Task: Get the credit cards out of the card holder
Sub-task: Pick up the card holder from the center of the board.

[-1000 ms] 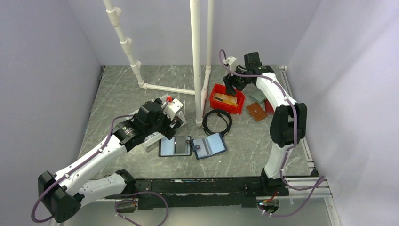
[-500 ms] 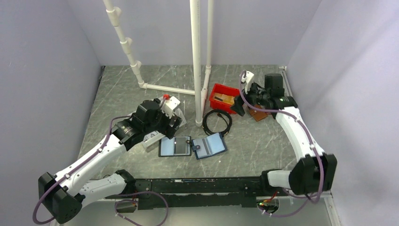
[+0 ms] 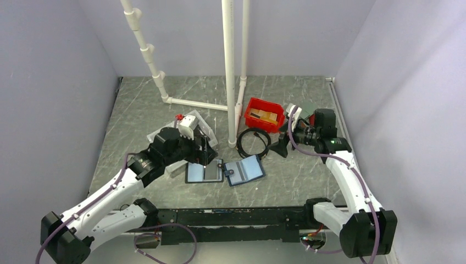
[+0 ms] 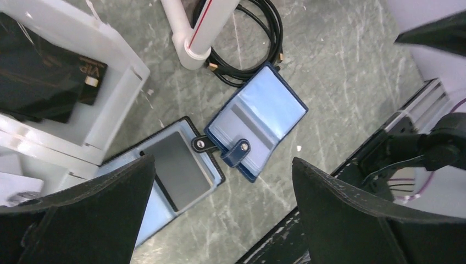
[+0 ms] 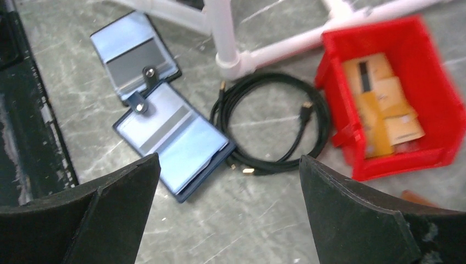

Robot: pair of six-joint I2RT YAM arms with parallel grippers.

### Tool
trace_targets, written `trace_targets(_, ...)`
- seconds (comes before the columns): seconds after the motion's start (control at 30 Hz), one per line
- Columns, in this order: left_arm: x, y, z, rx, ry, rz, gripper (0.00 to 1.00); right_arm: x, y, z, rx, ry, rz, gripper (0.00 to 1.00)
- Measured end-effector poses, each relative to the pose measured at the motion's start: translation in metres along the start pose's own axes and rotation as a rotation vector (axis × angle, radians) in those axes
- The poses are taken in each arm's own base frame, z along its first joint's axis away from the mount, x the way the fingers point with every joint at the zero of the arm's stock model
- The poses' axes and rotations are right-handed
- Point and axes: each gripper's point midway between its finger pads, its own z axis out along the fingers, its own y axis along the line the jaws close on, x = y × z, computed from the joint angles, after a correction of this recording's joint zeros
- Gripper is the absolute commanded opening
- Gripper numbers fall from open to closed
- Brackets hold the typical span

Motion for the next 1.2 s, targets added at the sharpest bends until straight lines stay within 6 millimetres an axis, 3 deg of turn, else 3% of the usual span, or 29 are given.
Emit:
trace_targets(0.13, 0.014, -0.001, 0.001, 0.019, -0.013, -0.129, 1.00, 0.026, 0.010, 0.002, -0.039, 0.015, 0.086, 1.00)
trace_targets(0.3, 0.039, -0.002, 0.009, 0.050, -0.003, -0.292, 0.98, 0.019, 0.015, 0.002, -0.075, -0.020, 0.095, 1.00)
trace_targets(0.4, 0.052, -0.003, 0.015, 0.072, 0.016, -0.378, 0.90, 0.018, 0.019, 0.004, -0.109, -0.031, 0.116, 1.00)
trace_targets(0.53, 0.061, -0.015, 0.025, 0.155, 0.032, -0.492, 0.82, 0.023, 0.028, 0.012, -0.160, -0.018, 0.139, 1.00)
trace_targets(0.67, 0.080, -0.024, 0.038, 0.210, 0.088, -0.585, 0.81, 0.030, 0.047, 0.025, -0.230, 0.016, 0.100, 1.00)
trace_targets(0.83, 0.106, -0.049, 0.049, 0.215, 0.199, -0.578, 0.76, 0.046, 0.061, 0.041, -0.276, 0.086, 0.026, 1.00)
trace_targets(1.03, 0.090, -0.081, 0.068, 0.160, 0.215, -0.541, 0.58, 0.069, 0.063, 0.055, -0.282, 0.176, 0.028, 0.97)
trace_targets(1.2, 0.101, -0.076, 0.083, 0.057, 0.241, -0.575, 0.52, 0.089, 0.057, 0.064, -0.257, 0.258, 0.077, 0.77)
